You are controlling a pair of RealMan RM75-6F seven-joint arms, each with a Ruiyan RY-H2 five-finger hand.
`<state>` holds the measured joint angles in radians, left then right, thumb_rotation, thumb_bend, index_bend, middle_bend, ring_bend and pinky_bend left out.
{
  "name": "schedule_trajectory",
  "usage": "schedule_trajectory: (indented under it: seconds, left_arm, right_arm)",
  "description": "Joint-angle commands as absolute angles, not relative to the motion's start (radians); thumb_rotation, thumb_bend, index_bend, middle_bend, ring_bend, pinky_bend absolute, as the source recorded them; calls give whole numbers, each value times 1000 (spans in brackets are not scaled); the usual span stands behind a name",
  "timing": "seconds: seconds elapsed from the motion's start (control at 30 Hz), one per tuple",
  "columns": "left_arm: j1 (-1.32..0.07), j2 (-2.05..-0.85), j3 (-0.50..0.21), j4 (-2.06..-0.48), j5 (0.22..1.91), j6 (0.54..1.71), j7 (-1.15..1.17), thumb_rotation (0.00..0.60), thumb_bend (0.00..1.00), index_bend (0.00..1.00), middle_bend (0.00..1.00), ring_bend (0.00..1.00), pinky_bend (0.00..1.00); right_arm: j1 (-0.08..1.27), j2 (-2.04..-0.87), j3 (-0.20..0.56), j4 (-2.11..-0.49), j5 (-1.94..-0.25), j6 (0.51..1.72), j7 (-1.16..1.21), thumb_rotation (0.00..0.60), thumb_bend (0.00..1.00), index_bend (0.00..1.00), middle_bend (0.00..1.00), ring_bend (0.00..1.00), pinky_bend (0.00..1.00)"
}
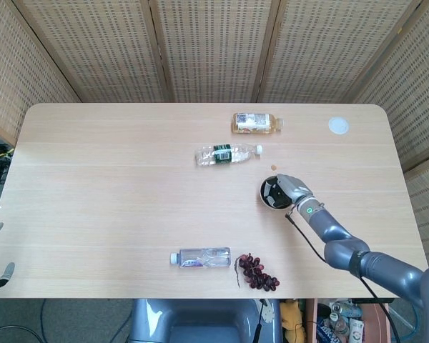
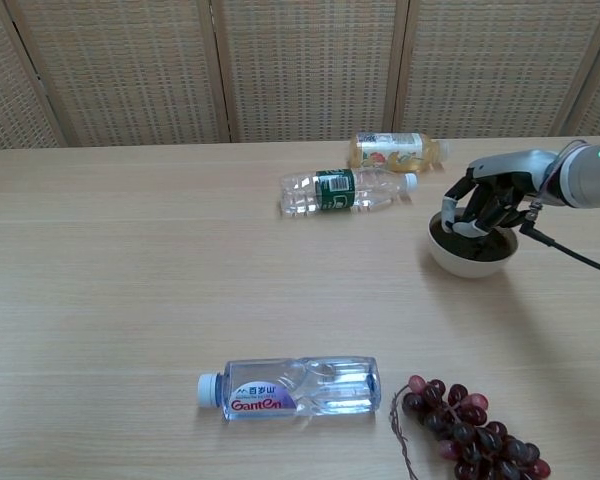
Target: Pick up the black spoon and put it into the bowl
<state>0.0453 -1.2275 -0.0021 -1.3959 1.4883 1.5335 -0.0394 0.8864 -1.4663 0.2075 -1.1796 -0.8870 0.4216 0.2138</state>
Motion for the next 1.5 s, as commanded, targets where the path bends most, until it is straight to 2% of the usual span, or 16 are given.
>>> schedule_trajectory:
  seconds: [0.03, 0.27, 0.53, 0.63, 0.73, 0.97, 1.13, 1.23, 1.33, 1.4, 1.5]
  left_arm:
    - [45, -1228, -2, -1396, 1490, 1534, -41, 600, 361, 0, 0, 0, 0]
    - [47, -1226, -2, -1396, 1493, 1541, -43, 600, 362, 0, 0, 0, 0]
    - [50, -1224, -3, -1398, 1491, 1546, -43, 600, 361, 0, 0, 0, 0]
    - [50, -1221, -6, -1398, 1488, 1548, -42, 600, 361, 0, 0, 0, 0]
    - [50, -1218, -10, -1400, 1488, 1553, -40, 600, 361, 0, 0, 0, 0]
    - [48, -1220, -19, -1403, 1490, 1566, -27, 600, 360, 0, 0, 0, 0]
    - [40, -1221, -28, -1407, 1500, 1576, -17, 600, 360, 0, 0, 0, 0]
    - [35, -1233, -32, -1391, 1524, 1600, -16, 600, 361, 0, 0, 0, 0]
    - [32, -1237, -32, -1385, 1528, 1601, -15, 600, 361, 0, 0, 0, 0]
    - [28, -1239, -31, -1387, 1535, 1600, -2, 600, 360, 0, 0, 0, 0]
    - [27, -1250, -24, -1396, 1549, 1606, 10, 600, 360, 0, 0, 0, 0]
  right_arm:
    - [870, -1460, 215, -1201, -898, 453, 222, 600, 0, 536, 949, 960, 1000]
    - [852, -1449, 218, -1228, -899, 482, 222, 600, 0, 425, 949, 960, 1000]
    - [847, -1444, 220, -1244, -883, 503, 209, 600, 0, 394, 930, 959, 1000]
    - [828, -1416, 238, -1295, -893, 531, 227, 600, 0, 393, 889, 959, 1000]
    - [798, -1375, 250, -1364, -925, 587, 234, 600, 0, 393, 803, 942, 1000]
    - [673, -1287, 283, -1562, -997, 808, 282, 600, 5, 398, 671, 772, 1000]
    - [563, -1260, 255, -1642, -1108, 1028, 255, 600, 18, 431, 598, 652, 923]
    - [504, -1268, 228, -1625, -1175, 1155, 215, 600, 37, 442, 558, 588, 863]
    - [465, -1279, 205, -1608, -1221, 1243, 165, 600, 143, 444, 519, 525, 789]
    - [431, -1283, 180, -1590, -1263, 1321, 96, 600, 221, 444, 485, 477, 721]
    - [378, -1300, 139, -1574, -1328, 1430, -7, 600, 239, 444, 425, 394, 599]
